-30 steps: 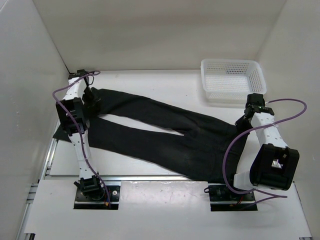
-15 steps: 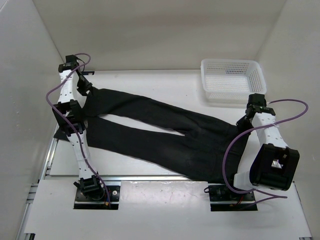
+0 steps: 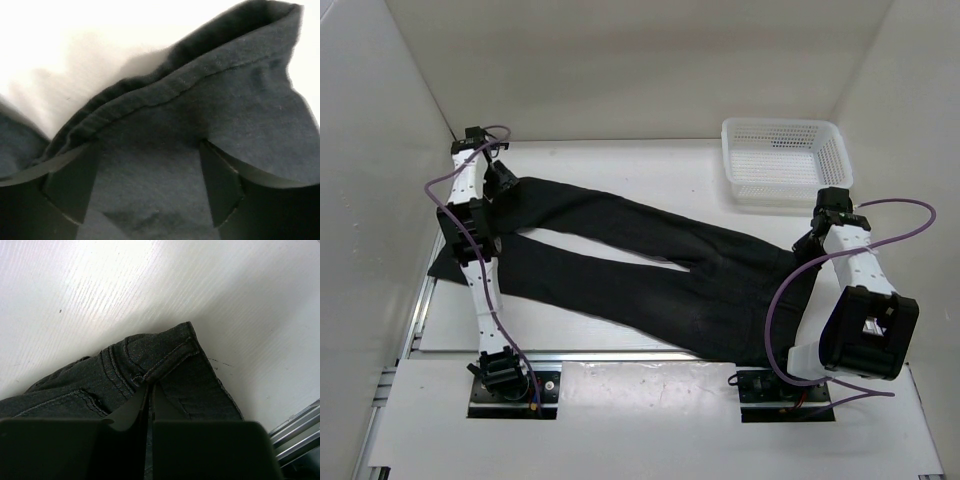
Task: Fold and stack the trousers
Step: Flatten the trousers out
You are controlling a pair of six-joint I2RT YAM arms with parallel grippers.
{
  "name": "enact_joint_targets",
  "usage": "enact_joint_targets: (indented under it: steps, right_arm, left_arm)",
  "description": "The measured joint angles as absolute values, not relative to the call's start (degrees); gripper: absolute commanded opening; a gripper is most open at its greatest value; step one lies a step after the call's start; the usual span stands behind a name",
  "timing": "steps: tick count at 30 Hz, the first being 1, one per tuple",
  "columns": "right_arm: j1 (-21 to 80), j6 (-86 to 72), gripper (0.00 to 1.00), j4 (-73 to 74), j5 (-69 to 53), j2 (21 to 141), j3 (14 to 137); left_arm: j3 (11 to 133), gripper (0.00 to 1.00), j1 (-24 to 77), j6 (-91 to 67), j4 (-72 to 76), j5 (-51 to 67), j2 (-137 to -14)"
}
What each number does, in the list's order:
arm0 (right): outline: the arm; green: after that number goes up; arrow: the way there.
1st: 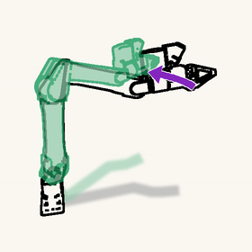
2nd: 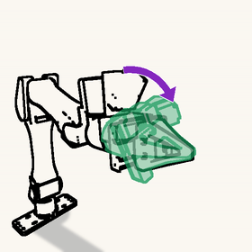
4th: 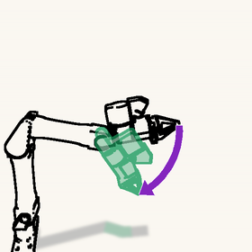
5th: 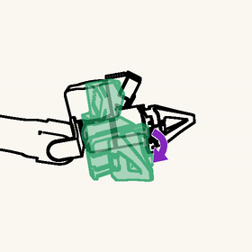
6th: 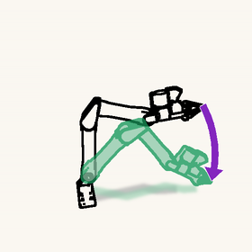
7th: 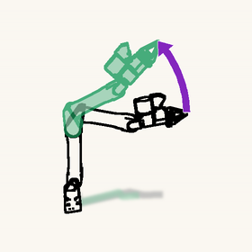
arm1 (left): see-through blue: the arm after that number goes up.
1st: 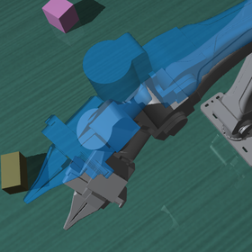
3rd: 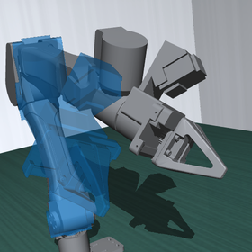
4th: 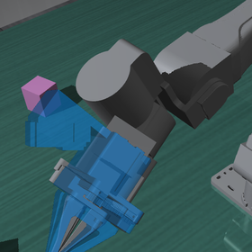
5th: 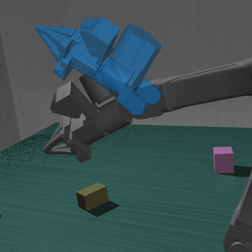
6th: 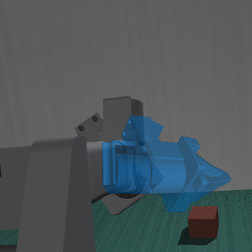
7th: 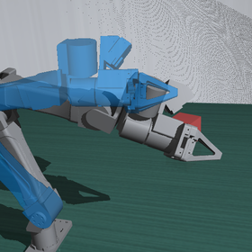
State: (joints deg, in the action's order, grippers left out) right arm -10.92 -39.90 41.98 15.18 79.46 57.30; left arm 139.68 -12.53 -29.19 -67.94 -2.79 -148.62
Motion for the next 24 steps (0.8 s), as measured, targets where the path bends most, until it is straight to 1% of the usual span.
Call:
enact_joint_targets:
  steps: [1, 4, 5, 6, 17, 18, 19, 20, 21, 23, 24]
  right_arm:
    - [-10.92, -39.88, 0.00, 41.98, 15.18, 79.59, 57.30]
    - [-10.92, -39.86, 0.00, 41.95, 15.18, 79.88, 57.30]
    - [-10.92, -39.86, 0.00, 41.98, 15.20, 79.94, 57.30]
    - [-10.92, -39.86, 0.00, 41.98, 15.22, 79.94, 57.30]
    - [-10.92, -39.86, 0.00, 41.95, 15.33, 80.34, 57.30]
    - [-10.92, -39.86, 0.00, 41.93, 15.42, 80.40, 57.30]
    - [-10.92, -39.86, 0.00, 41.93, 15.49, 80.51, 57.30]
    - [-10.92, -39.86, 0.00, 41.93, 15.51, 80.64, 57.30]
    - [-10.92, -39.86, 0.00, 41.91, 15.53, 80.82, 57.30]
    - [-10.92, -39.86, 0.00, 41.87, 15.64, 81.14, 57.30]
    - [-10.92, -39.86, 0.00, 41.87, 15.70, 81.28, 57.30]
  left_arm:
    - [140.38, 0.69, -12.43, -28.99, -68.03, -2.68, -148.62]
    - [141.43, 0.45, -11.88, -28.73, -66.98, -2.50, -148.64]
    - [141.49, 0.20, -11.70, -28.47, -66.70, -2.28, -148.64]
    - [141.49, 0.10, -11.55, -28.75, -66.57, -1.93, -148.66]
    - [143.39, 0.10, -11.16, -28.10, -65.36, -0.89, -148.40]
    - [143.61, 0.14, -11.16, -28.18, -65.32, -0.97, -148.03]
    - [144.00, 0.31, -11.18, -28.29, -65.19, -1.08, -147.72]
    - [144.44, 0.51, -11.20, -28.23, -64.82, -1.15, -147.44]
    - [144.86, 0.80, -11.25, -28.25, -64.36, -1.21, -147.20]
    - [145.62, 0.95, -11.31, -28.47, -63.68, -1.21, -146.96]
    - [145.95, 0.98, -11.35, -28.62, -63.42, -1.21, -146.96]
